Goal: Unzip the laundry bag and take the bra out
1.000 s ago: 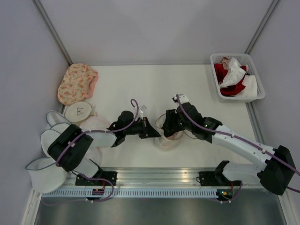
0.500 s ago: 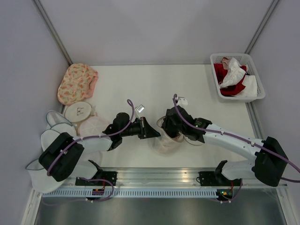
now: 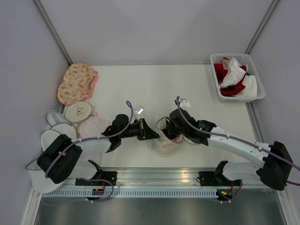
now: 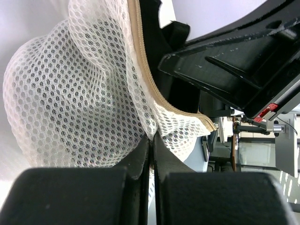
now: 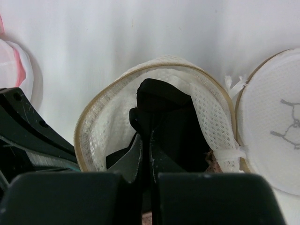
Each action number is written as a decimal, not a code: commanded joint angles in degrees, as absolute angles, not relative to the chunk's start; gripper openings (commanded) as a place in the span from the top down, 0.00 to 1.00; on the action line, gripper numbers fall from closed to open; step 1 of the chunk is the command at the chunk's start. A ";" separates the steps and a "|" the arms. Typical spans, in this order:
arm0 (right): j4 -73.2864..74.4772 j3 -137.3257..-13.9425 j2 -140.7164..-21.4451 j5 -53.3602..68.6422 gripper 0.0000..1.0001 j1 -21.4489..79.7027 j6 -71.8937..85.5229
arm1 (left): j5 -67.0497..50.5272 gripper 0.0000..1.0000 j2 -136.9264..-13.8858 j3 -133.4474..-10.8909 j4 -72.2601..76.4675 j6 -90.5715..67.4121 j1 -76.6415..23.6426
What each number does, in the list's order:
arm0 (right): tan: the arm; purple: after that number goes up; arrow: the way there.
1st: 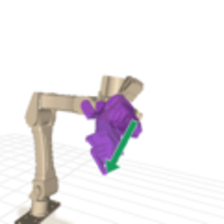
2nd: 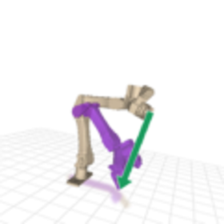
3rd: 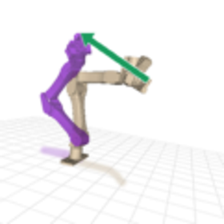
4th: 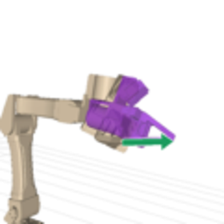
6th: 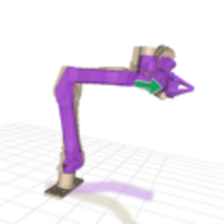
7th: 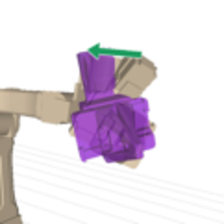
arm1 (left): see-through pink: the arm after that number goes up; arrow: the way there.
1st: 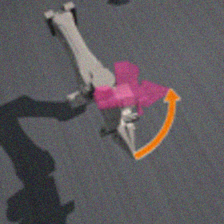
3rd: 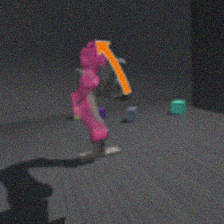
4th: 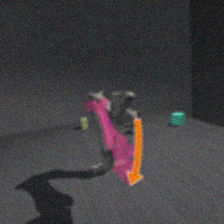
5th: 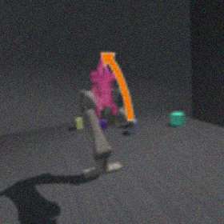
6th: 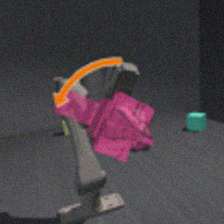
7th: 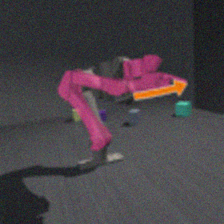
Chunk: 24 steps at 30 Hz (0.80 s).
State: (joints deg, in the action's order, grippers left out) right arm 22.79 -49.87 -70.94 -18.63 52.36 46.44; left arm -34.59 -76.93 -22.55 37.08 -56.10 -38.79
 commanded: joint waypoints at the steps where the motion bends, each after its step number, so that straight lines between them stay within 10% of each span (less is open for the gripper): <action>1: 28.64 -49.13 -66.37 -25.12 1.00 52.30 45.44 | -34.72 0.98 -75.59 -22.41 38.58 -55.37 -39.20; 24: 27.28 -63.64 -51.79 -26.21 1.00 52.21 34.28 | -33.48 0.98 -83.23 -18.54 40.87 -53.88 -39.20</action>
State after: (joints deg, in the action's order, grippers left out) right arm 33.17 -62.81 -55.57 -28.21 52.38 36.49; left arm -33.08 -82.26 -18.15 39.13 -55.96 -39.13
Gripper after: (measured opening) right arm 0.020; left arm 0.026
